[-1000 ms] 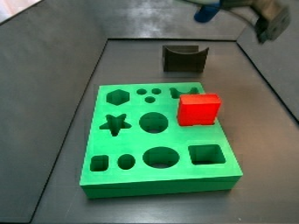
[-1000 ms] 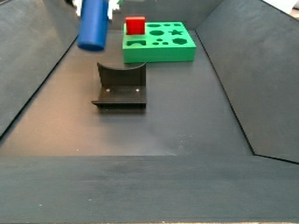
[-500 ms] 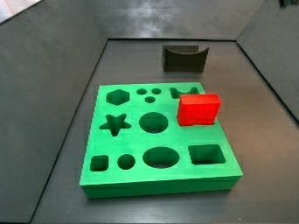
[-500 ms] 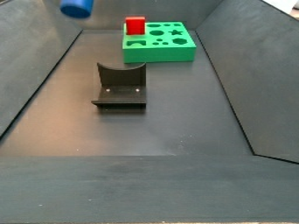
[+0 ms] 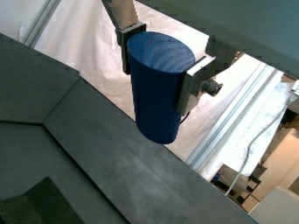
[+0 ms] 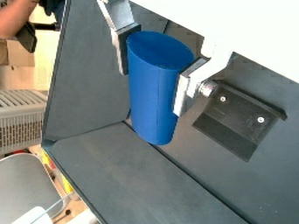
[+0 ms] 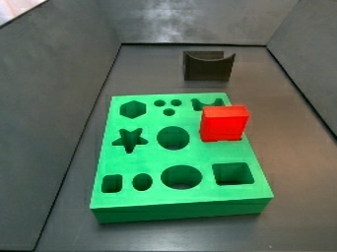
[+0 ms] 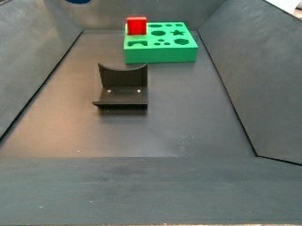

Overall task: Pick up the oval object. Move up. Place the oval object on the fixture. Regrasp the oval object. Move to above the board. Insert the oval object.
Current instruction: Move to above the board.

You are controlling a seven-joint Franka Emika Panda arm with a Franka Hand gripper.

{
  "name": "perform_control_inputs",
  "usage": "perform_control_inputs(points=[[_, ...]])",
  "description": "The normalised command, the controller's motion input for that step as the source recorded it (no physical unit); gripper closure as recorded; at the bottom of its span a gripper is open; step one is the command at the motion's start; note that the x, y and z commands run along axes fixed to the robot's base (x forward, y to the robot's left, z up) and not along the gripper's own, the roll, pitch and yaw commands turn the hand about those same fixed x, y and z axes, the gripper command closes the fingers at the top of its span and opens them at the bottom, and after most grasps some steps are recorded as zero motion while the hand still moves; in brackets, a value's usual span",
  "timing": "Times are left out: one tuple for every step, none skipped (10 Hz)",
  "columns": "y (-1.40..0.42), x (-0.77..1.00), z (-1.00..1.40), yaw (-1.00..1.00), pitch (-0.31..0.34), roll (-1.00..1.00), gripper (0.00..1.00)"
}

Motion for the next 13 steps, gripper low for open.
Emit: perform_control_inputs(points=[[-0.04, 0.08, 0.01, 0.28, 0.116, 0.01, 1.00], [-0.05, 0.09, 0.01, 0.27, 0.097, 0.02, 1.00], [-0.05, 0.08, 0.01, 0.25, 0.076, 0.03, 1.00], [-0.05, 0.08, 0.01, 0.25, 0.068, 0.03, 1.00], [-0.05, 0.08, 0.01, 0.23, 0.058, 0.03, 1.00], [-0.05, 0.08, 0.01, 0.21, 0.055, 0.03, 1.00], [-0.05, 0.08, 0.01, 0.20, 0.054, 0.03, 1.00], [-1.00, -0.89, 0.32, -0.02, 0.084, -1.00, 1.00], [-1.00, -0.90, 0.33, -0.02, 0.081, -1.00, 1.00], [-1.00, -0.96, 0.36, -0.02, 0.044, -1.00, 1.00], [-0.99, -1.00, 0.34, -0.01, 0.031, -1.00, 1.00], [-0.95, -1.00, 0.34, 0.00, 0.011, -1.00, 1.00], [-0.93, -1.00, 0.33, 0.00, 0.003, -1.00, 1.00]])
